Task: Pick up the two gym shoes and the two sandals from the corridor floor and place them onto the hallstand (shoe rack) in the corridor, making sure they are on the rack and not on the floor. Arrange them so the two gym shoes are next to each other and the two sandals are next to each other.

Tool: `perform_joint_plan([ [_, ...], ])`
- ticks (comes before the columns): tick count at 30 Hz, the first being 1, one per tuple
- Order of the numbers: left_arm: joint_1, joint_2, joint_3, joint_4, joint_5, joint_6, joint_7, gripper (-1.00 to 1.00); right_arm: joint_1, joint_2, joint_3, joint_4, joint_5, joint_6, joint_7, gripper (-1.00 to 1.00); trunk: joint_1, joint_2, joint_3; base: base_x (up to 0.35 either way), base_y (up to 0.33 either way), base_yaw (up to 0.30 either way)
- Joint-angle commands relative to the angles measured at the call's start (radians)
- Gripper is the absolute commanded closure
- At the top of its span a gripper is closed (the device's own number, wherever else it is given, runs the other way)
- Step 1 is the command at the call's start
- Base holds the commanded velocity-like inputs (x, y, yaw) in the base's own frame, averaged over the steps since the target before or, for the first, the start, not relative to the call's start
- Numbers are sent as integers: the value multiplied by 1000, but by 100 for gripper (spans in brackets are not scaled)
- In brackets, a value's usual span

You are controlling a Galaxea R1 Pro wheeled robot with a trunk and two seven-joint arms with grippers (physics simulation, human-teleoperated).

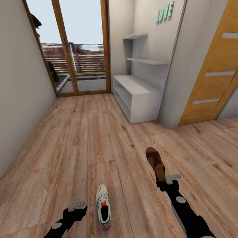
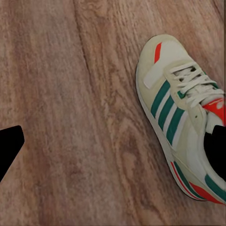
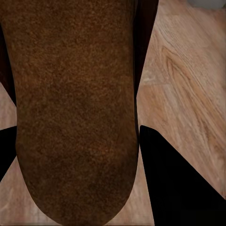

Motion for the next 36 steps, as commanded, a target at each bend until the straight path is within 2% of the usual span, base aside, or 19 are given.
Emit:
perform_joint_plan([
  [1,-1,-1,8,1,-11,-3,-7,-100,0,0,0,-1,8,1,-3,100,0,0,-1,0,0,0],
  [12,3,-4,10,3,-14,-3,-3,-100,0,0,5,-21,8,6,-2,100,0,0,-1,0,0,0],
  [13,4,-13,10,3,-14,-5,-3,-100,0,-1,2,-23,8,6,-2,100,0,0,-1,0,0,0],
  [22,7,-23,9,3,-15,-6,-10,-100,0,-2,0,-23,10,6,-3,100,0,0,-1,7,0,0],
  [36,7,-24,9,2,-16,-8,-6,-100,0,-2,1,-23,9,7,-3,100,0,0,-1,271,0,0],
])
